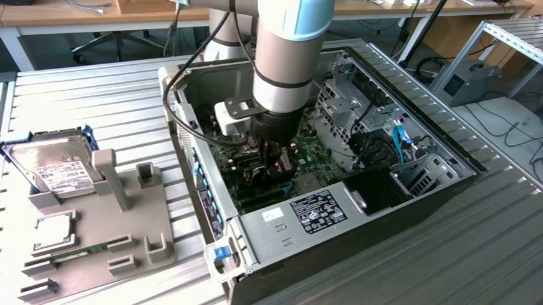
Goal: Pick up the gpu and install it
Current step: 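Press down on the gpu until it lock into place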
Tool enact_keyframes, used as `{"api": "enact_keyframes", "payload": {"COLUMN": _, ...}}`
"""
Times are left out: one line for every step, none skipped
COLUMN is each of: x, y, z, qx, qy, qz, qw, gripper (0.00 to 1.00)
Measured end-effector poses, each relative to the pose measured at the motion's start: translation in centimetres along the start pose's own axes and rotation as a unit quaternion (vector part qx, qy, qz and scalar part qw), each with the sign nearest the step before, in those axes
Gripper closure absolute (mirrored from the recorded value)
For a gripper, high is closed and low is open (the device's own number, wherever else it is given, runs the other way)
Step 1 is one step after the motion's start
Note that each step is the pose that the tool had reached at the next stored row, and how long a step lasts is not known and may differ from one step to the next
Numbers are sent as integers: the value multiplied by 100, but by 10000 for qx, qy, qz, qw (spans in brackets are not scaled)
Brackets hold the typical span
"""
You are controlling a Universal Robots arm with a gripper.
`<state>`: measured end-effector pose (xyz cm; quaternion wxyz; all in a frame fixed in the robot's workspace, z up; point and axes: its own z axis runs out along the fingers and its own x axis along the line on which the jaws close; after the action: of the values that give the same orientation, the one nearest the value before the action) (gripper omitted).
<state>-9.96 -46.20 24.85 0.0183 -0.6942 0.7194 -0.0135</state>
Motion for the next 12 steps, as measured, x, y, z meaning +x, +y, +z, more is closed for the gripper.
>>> {"api": "enact_keyframes", "payload": {"x": -2, "y": -1, "z": -10, "qx": 2, "qy": -2, "qz": 0, "qw": 10000, "gripper": 74}}
{"api": "enact_keyframes", "payload": {"x": -8, "y": -2, "z": -24, "qx": 5, "qy": -9, "qz": 1, "qw": 10000, "gripper": 74}}
{"api": "enact_keyframes", "payload": {"x": -12, "y": -2, "z": -45, "qx": 5, "qy": -7, "qz": 2, "qw": 10000, "gripper": 74}}
{"api": "enact_keyframes", "payload": {"x": -18, "y": -3, "z": -82, "qx": 0, "qy": 3, "qz": 2, "qw": 10000, "gripper": 74}}
{"api": "enact_keyframes", "payload": {"x": -22, "y": -4, "z": -103, "qx": 1, "qy": 3, "qz": 2, "qw": 10000, "gripper": 74}}
{"api": "enact_keyframes", "payload": {"x": -28, "y": -5, "z": -130, "qx": 1, "qy": 4, "qz": 3, "qw": 10000, "gripper": 74}}
{"api": "enact_keyframes", "payload": {"x": -32, "y": -6, "z": -157, "qx": 1, "qy": 6, "qz": 3, "qw": 10000, "gripper": 74}}
{"api": "enact_keyframes", "payload": {"x": -36, "y": -7, "z": -174, "qx": 0, "qy": 5, "qz": 3, "qw": 10000, "gripper": 74}}
{"api": "enact_keyframes", "payload": {"x": -39, "y": -8, "z": -189, "qx": 1, "qy": 6, "qz": 3, "qw": 10000, "gripper": 74}}
{"api": "enact_keyframes", "payload": {"x": -42, "y": -8, "z": -199, "qx": 1, "qy": 6, "qz": 3, "qw": 10000, "gripper": 74}}
{"api": "enact_keyframes", "payload": {"x": -43, "y": -8, "z": -202, "qx": 1, "qy": 5, "qz": 3, "qw": 10000, "gripper": 74}}
{"api": "enact_keyframes", "payload": {"x": -44, "y": -8, "z": -202, "qx": 1, "qy": 4, "qz": 4, "qw": 10000, "gripper": 74}}
